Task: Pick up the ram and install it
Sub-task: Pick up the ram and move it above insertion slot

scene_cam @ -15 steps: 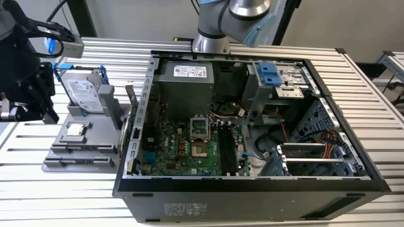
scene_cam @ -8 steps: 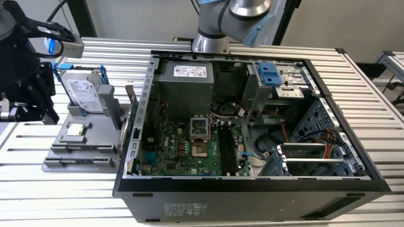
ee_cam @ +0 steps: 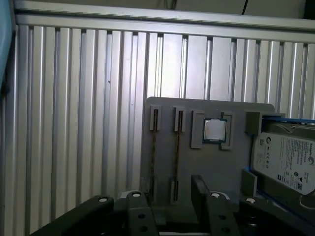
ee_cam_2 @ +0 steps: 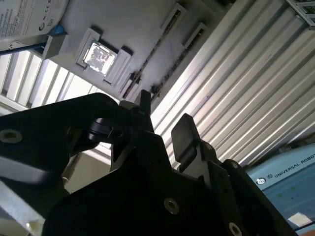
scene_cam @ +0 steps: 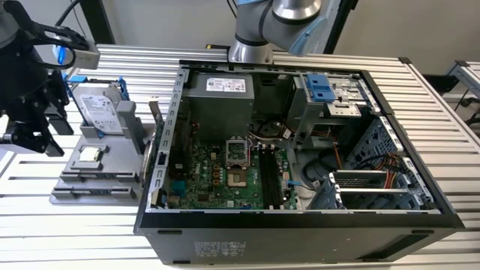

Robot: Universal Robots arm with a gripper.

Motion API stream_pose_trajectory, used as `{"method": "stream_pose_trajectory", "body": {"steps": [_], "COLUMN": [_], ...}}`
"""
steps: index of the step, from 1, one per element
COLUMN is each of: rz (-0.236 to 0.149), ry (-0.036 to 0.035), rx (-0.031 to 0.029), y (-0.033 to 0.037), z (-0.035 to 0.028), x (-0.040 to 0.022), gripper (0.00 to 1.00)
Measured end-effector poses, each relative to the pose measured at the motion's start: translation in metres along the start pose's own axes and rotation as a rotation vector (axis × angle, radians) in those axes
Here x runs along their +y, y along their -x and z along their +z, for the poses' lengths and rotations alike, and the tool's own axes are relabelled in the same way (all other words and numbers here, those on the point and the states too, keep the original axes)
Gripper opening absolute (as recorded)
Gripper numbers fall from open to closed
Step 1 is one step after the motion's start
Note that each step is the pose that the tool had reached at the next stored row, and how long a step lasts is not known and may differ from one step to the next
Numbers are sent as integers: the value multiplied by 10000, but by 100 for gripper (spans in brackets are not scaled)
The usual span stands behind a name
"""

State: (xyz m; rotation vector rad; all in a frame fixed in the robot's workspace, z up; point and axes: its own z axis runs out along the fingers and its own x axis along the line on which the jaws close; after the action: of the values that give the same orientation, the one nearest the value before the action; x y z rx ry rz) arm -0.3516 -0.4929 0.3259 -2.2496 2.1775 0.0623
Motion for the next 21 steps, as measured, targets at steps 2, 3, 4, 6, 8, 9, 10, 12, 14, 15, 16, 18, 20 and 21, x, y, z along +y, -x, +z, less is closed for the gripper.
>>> {"method": "stream_pose_trajectory", "body": {"steps": [2,3,4,6,8,9,10,12,14,15,16,18,20,21], "rz": [141,322,510,789,791,792,787,780,778,779,780,779,781,780], "ry": [-4,-10,-18,-28,-28,-29,-29,-27,-28,-28,-28,-27,-27,-28], "rx": [0,-3,-8,-14,-14,-15,-14,-13,19,46,66,75,75,75], "y": [1,0,-1,-3,-4,-4,-5,-6,-8,-8,-8,-10,-12,-16], "z": [23,41,60,98,132,152,170,205,237,246,258,293,329,347], "x": [-1,-1,-1,-2,-3,-3,-4,-5,-6,-6,-7,-8,-9,-11], "gripper": [100,100,100,100,100,100,100,100,100,100,100,100,100,100]}}
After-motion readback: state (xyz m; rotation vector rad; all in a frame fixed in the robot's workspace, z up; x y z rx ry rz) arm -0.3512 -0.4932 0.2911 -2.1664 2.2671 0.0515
